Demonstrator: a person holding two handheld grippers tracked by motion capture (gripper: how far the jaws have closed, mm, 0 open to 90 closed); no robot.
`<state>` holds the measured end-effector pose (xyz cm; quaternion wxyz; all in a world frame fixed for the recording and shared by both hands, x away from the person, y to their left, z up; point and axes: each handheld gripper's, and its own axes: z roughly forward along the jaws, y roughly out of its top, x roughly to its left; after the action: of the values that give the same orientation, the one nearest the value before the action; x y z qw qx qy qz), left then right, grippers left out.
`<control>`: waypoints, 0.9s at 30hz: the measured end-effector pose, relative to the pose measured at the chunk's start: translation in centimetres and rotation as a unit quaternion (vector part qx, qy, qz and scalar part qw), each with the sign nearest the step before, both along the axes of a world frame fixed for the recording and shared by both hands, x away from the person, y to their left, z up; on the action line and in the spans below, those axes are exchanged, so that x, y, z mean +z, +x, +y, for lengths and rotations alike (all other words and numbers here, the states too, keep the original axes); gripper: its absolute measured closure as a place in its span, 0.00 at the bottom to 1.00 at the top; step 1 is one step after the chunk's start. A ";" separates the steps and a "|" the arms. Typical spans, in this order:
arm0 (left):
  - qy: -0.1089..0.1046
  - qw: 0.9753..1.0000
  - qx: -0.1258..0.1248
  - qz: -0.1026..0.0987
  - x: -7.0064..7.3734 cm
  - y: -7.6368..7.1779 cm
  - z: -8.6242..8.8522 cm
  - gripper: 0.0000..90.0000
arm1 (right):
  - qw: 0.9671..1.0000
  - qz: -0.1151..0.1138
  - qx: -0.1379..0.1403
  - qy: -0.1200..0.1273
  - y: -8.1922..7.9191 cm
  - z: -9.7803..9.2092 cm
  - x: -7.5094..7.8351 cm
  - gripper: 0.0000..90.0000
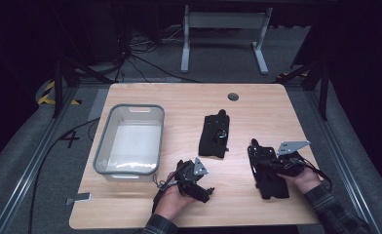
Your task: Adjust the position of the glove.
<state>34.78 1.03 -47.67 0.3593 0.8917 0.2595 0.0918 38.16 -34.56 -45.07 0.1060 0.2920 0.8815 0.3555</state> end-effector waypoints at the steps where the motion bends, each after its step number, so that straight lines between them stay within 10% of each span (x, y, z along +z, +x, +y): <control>1: 0.000 1.000 0.000 0.000 0.0 0.0 0.0 0.00 | 1.000 0.001 -0.001 0.000 -0.3 -0.1 0.0 1.00; 11: 0.002 1.000 0.002 0.002 0.0 0.0 0.0 0.00 | 1.000 0.004 0.005 -0.001 -2.7 -0.7 0.1 0.99; 21: 0.002 1.000 0.002 0.001 0.0 0.0 0.0 0.00 | 0.997 -0.032 -0.054 0.035 -1.7 -3.9 1.5 0.59; 27: 0.002 1.000 0.001 0.000 0.0 0.0 0.0 0.00 | 0.994 -0.034 -0.101 0.014 -0.6 -6.0 0.9 0.39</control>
<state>34.75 1.03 -47.65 0.3576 0.8921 0.2604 0.0924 37.53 -40.58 -44.16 0.1668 0.3685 0.8384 0.3653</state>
